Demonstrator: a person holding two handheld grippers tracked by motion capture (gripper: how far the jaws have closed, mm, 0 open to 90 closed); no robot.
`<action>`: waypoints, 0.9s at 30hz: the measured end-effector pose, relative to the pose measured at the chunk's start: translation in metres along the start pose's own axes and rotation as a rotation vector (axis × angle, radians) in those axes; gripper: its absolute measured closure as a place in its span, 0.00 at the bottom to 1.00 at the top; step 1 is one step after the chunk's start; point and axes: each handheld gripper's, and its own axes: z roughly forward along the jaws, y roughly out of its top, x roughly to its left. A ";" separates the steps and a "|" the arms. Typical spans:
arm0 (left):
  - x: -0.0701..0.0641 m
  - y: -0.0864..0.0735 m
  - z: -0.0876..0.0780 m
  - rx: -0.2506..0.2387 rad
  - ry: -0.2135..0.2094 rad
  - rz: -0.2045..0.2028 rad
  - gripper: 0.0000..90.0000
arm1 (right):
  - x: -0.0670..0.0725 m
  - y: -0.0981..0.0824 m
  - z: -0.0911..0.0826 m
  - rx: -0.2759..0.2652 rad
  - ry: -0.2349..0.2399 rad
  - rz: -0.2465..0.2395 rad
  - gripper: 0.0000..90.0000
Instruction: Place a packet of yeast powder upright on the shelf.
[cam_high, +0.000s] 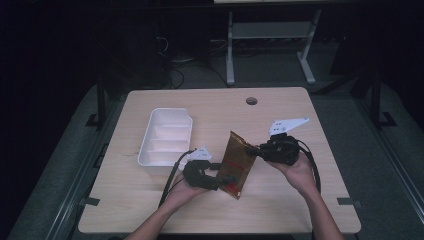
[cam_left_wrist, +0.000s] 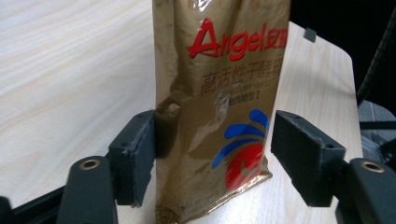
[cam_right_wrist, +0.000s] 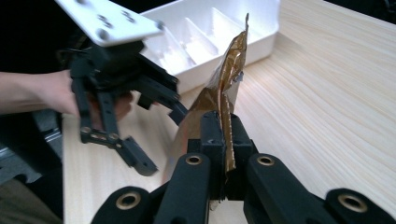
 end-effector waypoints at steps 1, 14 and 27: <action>0.000 0.000 0.000 0.003 0.003 0.000 0.42 | 0.002 0.000 0.002 -0.004 0.013 -0.005 0.99; -0.001 -0.004 -0.003 0.016 0.009 0.036 0.78 | 0.000 -0.002 0.002 -0.027 0.036 0.004 0.95; -0.004 -0.004 -0.001 0.020 0.001 0.057 0.84 | -0.006 -0.006 0.013 0.036 0.058 0.032 0.72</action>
